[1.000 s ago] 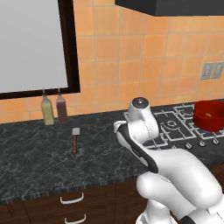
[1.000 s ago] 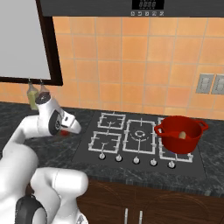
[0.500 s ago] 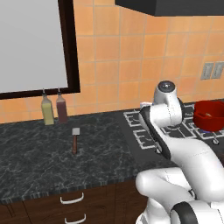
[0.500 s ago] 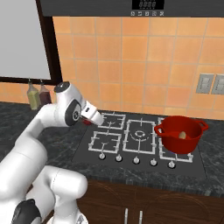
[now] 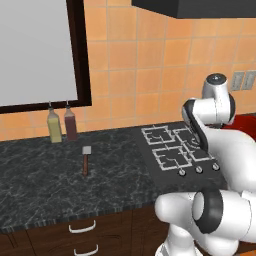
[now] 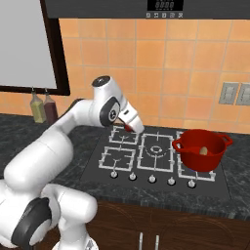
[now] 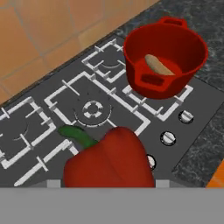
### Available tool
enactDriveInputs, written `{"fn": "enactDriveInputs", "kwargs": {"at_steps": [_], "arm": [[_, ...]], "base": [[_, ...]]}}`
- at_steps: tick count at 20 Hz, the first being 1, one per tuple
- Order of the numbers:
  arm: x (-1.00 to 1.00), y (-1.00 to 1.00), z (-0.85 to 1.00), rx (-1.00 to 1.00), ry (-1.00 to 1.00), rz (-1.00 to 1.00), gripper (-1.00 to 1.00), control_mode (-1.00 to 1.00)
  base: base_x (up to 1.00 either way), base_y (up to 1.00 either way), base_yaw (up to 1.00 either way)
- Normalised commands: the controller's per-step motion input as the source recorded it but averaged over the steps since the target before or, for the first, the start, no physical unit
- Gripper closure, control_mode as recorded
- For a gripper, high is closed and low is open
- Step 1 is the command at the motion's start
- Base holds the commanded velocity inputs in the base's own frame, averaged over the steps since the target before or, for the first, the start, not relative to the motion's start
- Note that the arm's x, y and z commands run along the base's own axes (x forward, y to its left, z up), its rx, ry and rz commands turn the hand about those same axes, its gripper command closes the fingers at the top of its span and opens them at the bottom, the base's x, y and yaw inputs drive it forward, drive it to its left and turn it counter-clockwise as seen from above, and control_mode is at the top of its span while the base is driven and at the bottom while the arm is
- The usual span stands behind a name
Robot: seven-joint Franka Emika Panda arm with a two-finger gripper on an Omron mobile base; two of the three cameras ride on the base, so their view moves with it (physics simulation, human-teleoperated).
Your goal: Put the bell pepper and sweet potato in the pot. Retrieve the spatula and lightly stir the vegetables in the pot.
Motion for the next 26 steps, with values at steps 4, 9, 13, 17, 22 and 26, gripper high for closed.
{"fn": "enactDriveInputs", "kwargs": {"at_steps": [4, 9, 13, 17, 22, 26], "arm": [[0.41, -1.0, 0.06, 0.11, 0.04, -0.23, 1.0, -1.0], [0.25, -1.0, 0.0, 0.16, 0.04, -0.2, 1.0, -1.0], [0.37, -1.0, -0.13, 0.16, 0.02, -0.13, 1.0, -1.0], [0.41, -0.99, -0.33, 0.1, 0.0, -0.03, 1.0, -1.0], [0.53, -0.77, -0.57, 0.03, 0.0, 0.0, 1.0, -1.0], [0.48, -0.48, -0.54, 0.0, 0.0, 0.0, 1.0, -1.0]], "base": [[0.0, 0.0, 0.0], [0.0, 0.0, 0.0], [0.0, 0.0, 0.0], [0.0, 0.0, 0.0], [0.0, 0.0, 0.0], [0.0, 0.0, 0.0]]}}
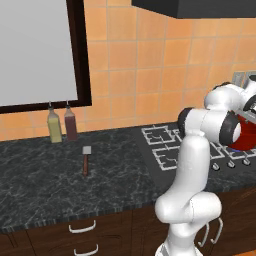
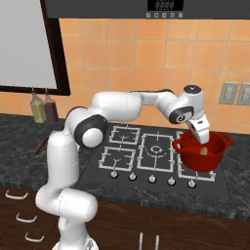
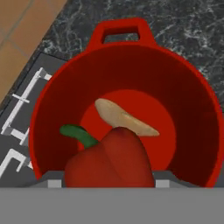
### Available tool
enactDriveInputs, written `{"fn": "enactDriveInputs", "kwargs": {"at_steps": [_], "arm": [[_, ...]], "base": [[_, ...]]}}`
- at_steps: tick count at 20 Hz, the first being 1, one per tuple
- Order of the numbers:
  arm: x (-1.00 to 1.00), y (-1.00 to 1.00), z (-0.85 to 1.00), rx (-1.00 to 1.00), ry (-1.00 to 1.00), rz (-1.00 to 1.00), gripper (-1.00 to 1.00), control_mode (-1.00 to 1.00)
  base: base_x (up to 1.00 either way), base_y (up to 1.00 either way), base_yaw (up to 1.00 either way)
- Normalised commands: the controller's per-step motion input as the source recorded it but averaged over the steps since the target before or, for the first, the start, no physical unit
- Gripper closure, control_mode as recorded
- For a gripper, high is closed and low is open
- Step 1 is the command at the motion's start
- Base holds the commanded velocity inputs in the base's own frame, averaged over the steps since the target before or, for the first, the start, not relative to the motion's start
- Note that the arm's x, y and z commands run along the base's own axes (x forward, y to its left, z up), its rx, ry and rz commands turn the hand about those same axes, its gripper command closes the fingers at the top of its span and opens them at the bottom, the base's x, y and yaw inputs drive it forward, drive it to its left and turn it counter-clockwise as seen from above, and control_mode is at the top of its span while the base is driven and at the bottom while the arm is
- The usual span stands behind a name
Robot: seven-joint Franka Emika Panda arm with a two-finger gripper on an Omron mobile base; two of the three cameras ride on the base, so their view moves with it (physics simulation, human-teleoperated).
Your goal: Put the bell pepper and sweet potato in the pot. Retrieve the spatula and lightly stir the vegetables in the pot.
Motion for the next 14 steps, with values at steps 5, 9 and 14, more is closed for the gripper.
{"fn": "enactDriveInputs", "kwargs": {"at_steps": [5, 9, 14], "arm": [[0.41, -0.33, -0.49, 0.0, 0.0, 0.0, 1.0, -1.0], [0.17, -0.11, -0.53, -0.03, 0.0, 0.0, 1.0, -1.0], [0.0, 0.01, -0.53, -0.18, -0.05, 0.01, 1.0, -1.0]], "base": [[0.0, 0.0, 0.0], [0.0, 0.0, 0.0], [0.0, 0.0, 0.0]]}}
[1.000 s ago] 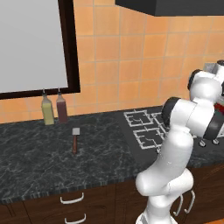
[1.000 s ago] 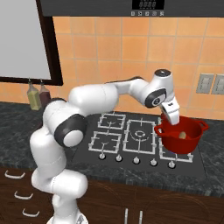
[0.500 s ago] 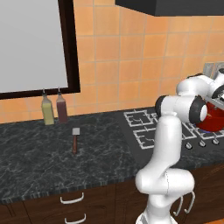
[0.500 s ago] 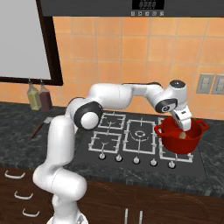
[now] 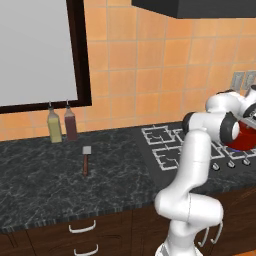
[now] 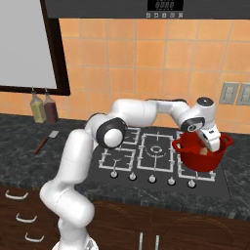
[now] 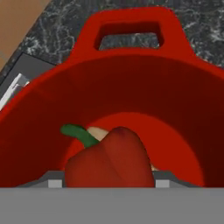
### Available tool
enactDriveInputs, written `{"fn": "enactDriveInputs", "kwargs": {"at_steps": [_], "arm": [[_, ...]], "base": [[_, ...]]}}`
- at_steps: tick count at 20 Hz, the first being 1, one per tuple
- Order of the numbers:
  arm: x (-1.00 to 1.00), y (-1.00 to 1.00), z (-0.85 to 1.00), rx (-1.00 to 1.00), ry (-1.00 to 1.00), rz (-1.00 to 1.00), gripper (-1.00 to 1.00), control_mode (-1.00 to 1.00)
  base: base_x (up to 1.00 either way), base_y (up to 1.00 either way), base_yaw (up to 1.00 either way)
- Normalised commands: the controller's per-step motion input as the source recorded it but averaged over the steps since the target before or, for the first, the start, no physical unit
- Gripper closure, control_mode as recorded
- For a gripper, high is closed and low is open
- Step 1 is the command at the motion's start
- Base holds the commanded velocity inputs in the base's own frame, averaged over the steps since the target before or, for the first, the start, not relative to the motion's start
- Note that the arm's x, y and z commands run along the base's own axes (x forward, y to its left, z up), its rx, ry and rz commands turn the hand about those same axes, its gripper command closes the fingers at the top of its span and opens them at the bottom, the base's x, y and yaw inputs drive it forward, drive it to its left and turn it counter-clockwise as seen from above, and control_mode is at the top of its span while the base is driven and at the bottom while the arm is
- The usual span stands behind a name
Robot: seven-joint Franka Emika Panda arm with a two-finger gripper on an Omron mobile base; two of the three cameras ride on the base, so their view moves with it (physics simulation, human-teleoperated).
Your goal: Put the bell pepper and sweet potato in the pot. Retrieve the spatula and lightly stir the vegetables in the pot.
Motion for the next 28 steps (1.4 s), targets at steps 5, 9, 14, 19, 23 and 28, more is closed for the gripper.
{"fn": "enactDriveInputs", "kwargs": {"at_steps": [5, 9, 14, 19, 23, 28], "arm": [[0.09, 0.09, -0.46, -0.23, -0.02, 0.0, -1.0, -1.0], [0.01, 0.0, 0.01, -0.06, -0.02, 0.0, -1.0, -1.0], [0.0, 0.07, 0.33, 0.0, 0.0, 0.0, -1.0, -1.0], [-0.25, 0.16, 0.93, 0.0, -0.03, 0.0, -1.0, -1.0], [-0.56, 0.5, 0.87, 0.0, 0.0, 0.02, -1.0, -1.0], [-0.98, 0.99, 0.49, 0.0, 0.01, 0.16, -1.0, -1.0]], "base": [[0.0, 0.0, 0.0], [0.0, 0.0, 0.0], [0.0, 0.0, 0.0], [0.0, 0.0, 0.0], [0.0, 0.0, 0.0], [0.0, 0.0, 0.0]]}}
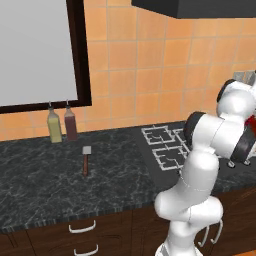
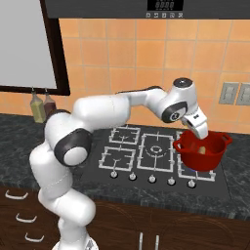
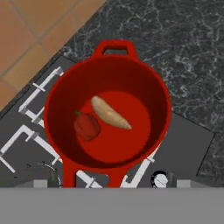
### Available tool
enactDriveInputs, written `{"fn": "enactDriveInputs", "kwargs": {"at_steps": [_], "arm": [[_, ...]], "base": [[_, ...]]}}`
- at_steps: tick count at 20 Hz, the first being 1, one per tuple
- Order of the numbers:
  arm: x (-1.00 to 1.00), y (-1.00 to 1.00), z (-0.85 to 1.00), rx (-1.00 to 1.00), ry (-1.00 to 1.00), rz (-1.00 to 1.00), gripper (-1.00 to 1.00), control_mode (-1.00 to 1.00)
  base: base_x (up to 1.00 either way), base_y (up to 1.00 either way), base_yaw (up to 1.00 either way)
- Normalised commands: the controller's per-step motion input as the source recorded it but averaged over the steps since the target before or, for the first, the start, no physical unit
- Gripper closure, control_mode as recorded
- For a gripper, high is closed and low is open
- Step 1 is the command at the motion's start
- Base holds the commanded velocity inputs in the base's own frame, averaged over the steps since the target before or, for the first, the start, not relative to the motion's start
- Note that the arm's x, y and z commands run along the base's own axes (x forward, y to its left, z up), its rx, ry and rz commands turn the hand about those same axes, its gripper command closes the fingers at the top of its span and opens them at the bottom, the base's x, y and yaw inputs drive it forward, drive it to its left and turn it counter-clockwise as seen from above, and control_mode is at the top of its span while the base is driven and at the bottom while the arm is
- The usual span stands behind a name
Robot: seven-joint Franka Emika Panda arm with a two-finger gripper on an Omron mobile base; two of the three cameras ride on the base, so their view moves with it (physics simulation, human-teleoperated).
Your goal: Put the bell pepper and sweet potato in the pot. Retrieve the spatula and lightly stir the vegetables in the pot.
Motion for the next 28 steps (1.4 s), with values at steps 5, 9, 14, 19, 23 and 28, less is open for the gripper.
{"fn": "enactDriveInputs", "kwargs": {"at_steps": [5, 9, 14, 19, 23, 28], "arm": [[-0.75, 1.0, 0.26, 0.0, 0.13, 0.2, -1.0, -1.0], [-0.48, 1.0, 0.01, 0.0, 0.23, 0.3, -1.0, -1.0], [-0.23, 1.0, 0.0, -0.04, 0.25, 0.37, -1.0, -1.0], [-0.11, 1.0, 0.0, -0.11, 0.13, 0.44, -1.0, -1.0], [-0.01, 1.0, 0.0, -0.08, 0.16, 0.51, -1.0, -1.0], [0.0, 1.0, -0.06, -0.05, 0.14, 0.6, -1.0, -1.0]], "base": [[0.0, 0.0, 0.0], [0.0, 0.0, 0.0], [0.0, 0.0, 0.0], [0.0, 0.0, 0.0], [0.0, 0.0, 0.0], [0.0, 0.0, 0.0]]}}
